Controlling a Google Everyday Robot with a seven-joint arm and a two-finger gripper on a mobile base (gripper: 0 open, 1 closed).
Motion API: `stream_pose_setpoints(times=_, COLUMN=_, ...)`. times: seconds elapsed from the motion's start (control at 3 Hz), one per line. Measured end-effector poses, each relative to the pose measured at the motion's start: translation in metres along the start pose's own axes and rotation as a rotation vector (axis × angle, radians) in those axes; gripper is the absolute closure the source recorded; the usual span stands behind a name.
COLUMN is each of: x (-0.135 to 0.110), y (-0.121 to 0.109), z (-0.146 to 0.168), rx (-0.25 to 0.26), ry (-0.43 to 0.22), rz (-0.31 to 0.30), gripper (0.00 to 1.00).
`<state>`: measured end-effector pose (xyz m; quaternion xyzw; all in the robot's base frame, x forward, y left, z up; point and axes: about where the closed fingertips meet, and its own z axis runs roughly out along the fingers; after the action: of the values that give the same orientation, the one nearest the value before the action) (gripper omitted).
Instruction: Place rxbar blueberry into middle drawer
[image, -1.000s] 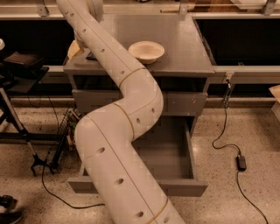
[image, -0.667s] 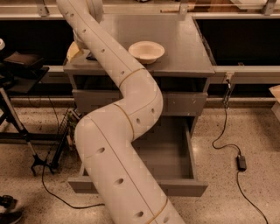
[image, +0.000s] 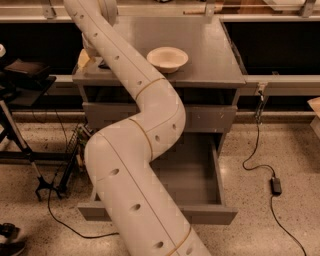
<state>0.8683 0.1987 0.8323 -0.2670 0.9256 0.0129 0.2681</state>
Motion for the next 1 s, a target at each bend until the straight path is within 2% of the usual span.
stream_pose_setpoints(times=0.33, x=0.0005, y=0.0013, z=-0.0019, rx=-0.004, ry=0.003, rz=-0.009, gripper=0.41)
stream_pose_setpoints(times=0.67, x=0.0014, y=0.0018, z=-0.0027, rx=-0.005, ry=0.007, rz=-0.010, gripper=0.39)
stream_pose_setpoints(times=1.0, x=0.0034, y=0.0017, z=-0.0033, rx=-0.002, ry=0.016, rz=-0.009, gripper=0.16)
